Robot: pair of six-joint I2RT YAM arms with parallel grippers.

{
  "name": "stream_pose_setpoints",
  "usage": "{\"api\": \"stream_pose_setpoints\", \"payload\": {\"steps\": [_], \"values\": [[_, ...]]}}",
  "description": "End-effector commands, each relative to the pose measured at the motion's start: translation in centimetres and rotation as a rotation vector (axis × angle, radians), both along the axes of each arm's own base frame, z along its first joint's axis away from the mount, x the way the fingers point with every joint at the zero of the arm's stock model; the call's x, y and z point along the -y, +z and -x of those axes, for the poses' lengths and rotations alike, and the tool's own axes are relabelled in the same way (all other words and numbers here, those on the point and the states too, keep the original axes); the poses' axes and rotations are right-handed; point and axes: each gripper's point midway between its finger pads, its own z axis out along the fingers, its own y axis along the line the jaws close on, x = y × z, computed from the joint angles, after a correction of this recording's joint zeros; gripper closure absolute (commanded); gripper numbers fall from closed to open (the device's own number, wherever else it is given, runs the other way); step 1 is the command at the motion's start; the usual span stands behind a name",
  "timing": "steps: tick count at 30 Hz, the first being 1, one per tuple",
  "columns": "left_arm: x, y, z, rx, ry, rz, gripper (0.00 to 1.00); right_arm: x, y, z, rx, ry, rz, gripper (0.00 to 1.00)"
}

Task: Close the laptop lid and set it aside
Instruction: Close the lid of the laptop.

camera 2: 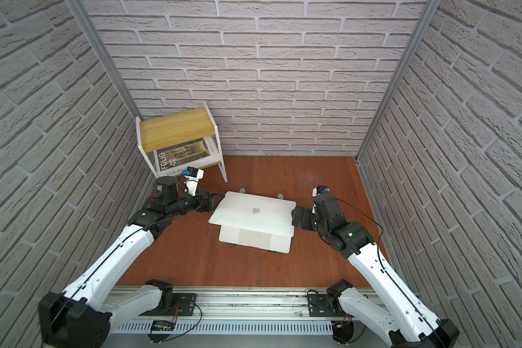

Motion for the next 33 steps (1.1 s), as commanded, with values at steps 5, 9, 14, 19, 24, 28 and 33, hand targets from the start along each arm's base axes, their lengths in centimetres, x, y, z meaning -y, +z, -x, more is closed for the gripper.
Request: {"api": "stream_pose_setpoints", "payload": {"steps": [5,9,14,19,24,28,33], "values": [[0.2,-0.7,-0.1,-0.017,-0.004,0.063,0.06,-0.1,-1.1,-0.6,-0.013,-0.026,-0.037,0.01],[0.2,-2.3,-0.1,-0.054,0.001,0.062,0.06,-0.5,-1.7,-0.7,-0.028,-0.012,-0.045,0.01],[0.3,-4.0,-0.2,-0.088,0.000,0.060,0.06,-1.3,-2.9,-0.9,-0.063,0.016,-0.051,0.01],[0.7,-5.9,-0.3,-0.131,-0.008,0.047,0.07,-1.8,-4.3,-1.0,-0.108,0.035,-0.048,0.01],[1.0,-7.7,-0.2,-0.172,-0.018,0.031,0.07,-1.6,-5.4,-0.9,-0.127,0.024,-0.035,0.01],[1.0,-8.6,-0.2,-0.186,-0.017,0.019,0.07,-1.3,-6.1,-0.9,-0.140,0.015,-0.019,0.01],[1.0,-9.6,0.0,-0.207,-0.012,0.008,0.08,-1.0,-7.2,-1.0,-0.162,0.008,0.002,0.01]]}}
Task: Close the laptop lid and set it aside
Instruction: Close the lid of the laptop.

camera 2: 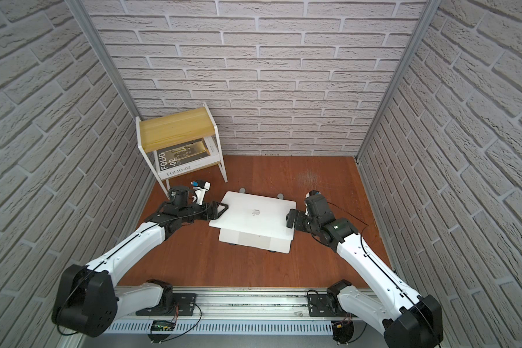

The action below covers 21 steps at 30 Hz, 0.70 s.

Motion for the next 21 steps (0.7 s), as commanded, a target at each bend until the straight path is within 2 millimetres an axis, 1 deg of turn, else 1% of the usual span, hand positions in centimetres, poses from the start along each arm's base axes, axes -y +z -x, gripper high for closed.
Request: {"api": "stream_pose_setpoints", "payload": {"steps": [1,8,13,18,21], "values": [[0.2,-0.9,-0.1,0.008,-0.007,-0.013,0.08,0.6,-1.7,0.2,-0.037,-0.012,0.032,0.01],[0.1,-2.2,0.1,-0.016,-0.006,-0.027,0.09,0.8,-3.3,-0.2,-0.053,-0.024,0.020,0.01],[0.3,-2.6,0.1,-0.013,-0.016,-0.033,0.12,0.5,-4.1,-0.5,-0.063,-0.013,0.007,0.01],[0.3,-3.0,0.2,-0.015,-0.018,-0.036,0.13,0.3,-4.2,-0.5,-0.056,-0.001,-0.003,0.02],[0.5,-3.3,0.0,-0.030,-0.014,-0.026,0.15,0.2,-4.0,-0.5,-0.050,0.002,-0.010,0.02]]}}
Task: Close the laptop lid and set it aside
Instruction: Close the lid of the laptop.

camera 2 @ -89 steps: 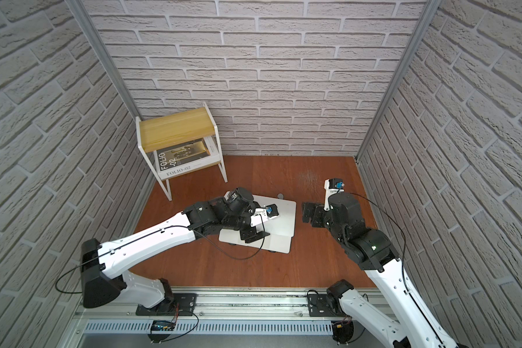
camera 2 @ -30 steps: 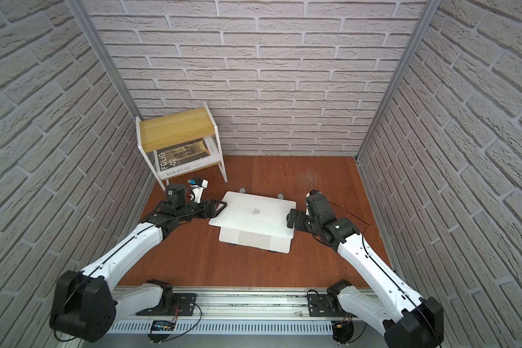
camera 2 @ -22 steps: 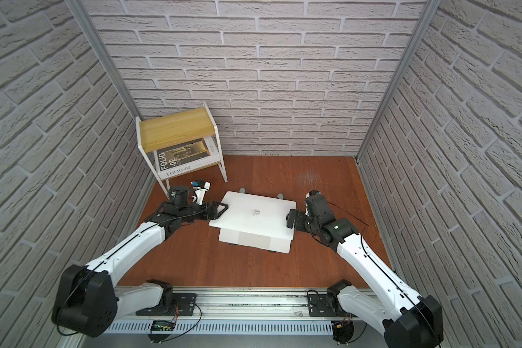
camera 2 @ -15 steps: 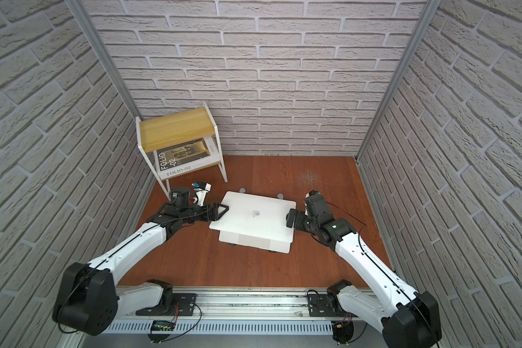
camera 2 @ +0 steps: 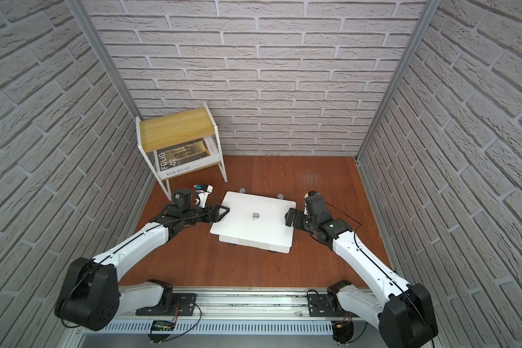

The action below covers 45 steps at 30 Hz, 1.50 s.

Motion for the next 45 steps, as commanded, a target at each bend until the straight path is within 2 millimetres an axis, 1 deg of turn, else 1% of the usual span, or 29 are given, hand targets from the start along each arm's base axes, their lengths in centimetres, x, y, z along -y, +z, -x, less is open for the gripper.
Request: {"api": "stream_pose_setpoints", "payload": {"steps": [1,6,13,17,22,27,30,34,40,45], "values": [[0.1,-1.4,0.0,-0.021,-0.002,-0.008,0.16,0.4,-1.6,1.1,-0.054,0.018,0.025,0.02],[0.4,-2.2,-0.4,-0.048,0.004,0.013,0.16,-0.1,-2.3,1.5,-0.086,0.040,0.008,0.03],[0.2,-3.1,-0.4,-0.067,0.015,-0.003,0.17,0.0,-3.1,1.7,-0.095,0.043,0.016,0.03],[-0.2,-3.5,-0.4,-0.071,0.037,-0.018,0.17,0.0,-3.4,1.6,-0.095,0.043,0.016,0.03],[-0.3,-3.7,-0.4,-0.073,0.039,-0.017,0.18,0.2,-3.9,1.4,-0.101,0.039,0.015,0.04],[-0.2,-4.3,-0.6,-0.091,0.040,-0.012,0.20,0.2,-4.2,1.2,-0.107,0.035,-0.003,0.06],[-0.4,-4.6,-0.6,-0.097,0.050,-0.017,0.21,0.3,-4.3,1.1,-0.103,0.033,-0.011,0.07],[-0.7,-4.5,-0.7,-0.092,0.057,-0.018,0.22,0.2,-4.3,1.0,-0.095,0.036,-0.018,0.08],[-0.9,-5.2,-0.6,-0.108,0.063,-0.034,0.24,-0.3,-5.1,0.7,-0.111,0.043,-0.035,0.12],[-1.0,-5.5,-0.5,-0.110,0.063,-0.046,0.24,-0.2,-5.6,0.5,-0.123,0.043,-0.022,0.13]]}}
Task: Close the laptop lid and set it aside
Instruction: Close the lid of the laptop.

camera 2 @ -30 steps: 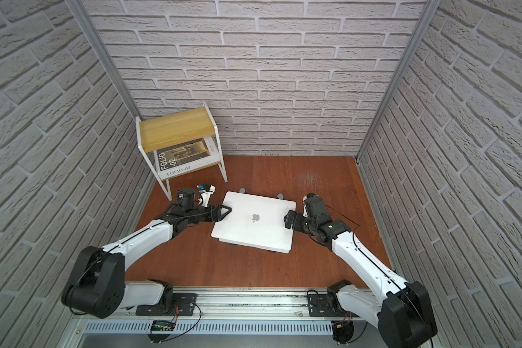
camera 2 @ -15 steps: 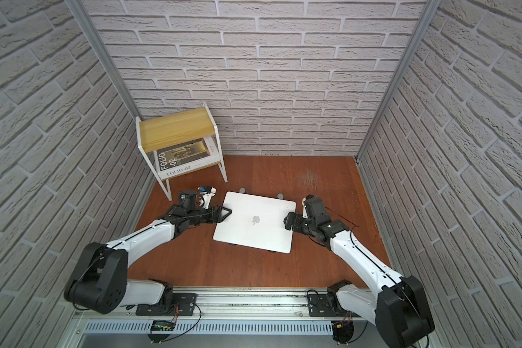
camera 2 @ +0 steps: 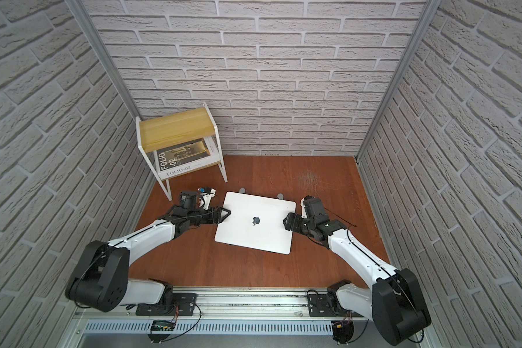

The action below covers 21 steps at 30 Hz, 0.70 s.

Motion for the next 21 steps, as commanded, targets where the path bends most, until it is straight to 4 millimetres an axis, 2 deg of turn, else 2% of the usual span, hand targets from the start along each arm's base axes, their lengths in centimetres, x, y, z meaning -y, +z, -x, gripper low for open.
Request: {"api": "stream_pose_setpoints", "payload": {"steps": [1,11,21], "values": [[-0.8,-1.6,0.2,-0.022,0.020,-0.042,0.24,0.9,-1.6,0.3,-0.032,-0.012,0.047,0.13],[-0.5,-2.2,-0.2,-0.040,0.014,-0.036,0.28,0.9,-2.2,-0.4,-0.030,-0.018,0.064,0.15],[-1.0,-2.9,0.3,-0.062,0.042,-0.063,0.31,0.4,-2.5,-3.0,-0.014,-0.006,0.108,0.23]]}}
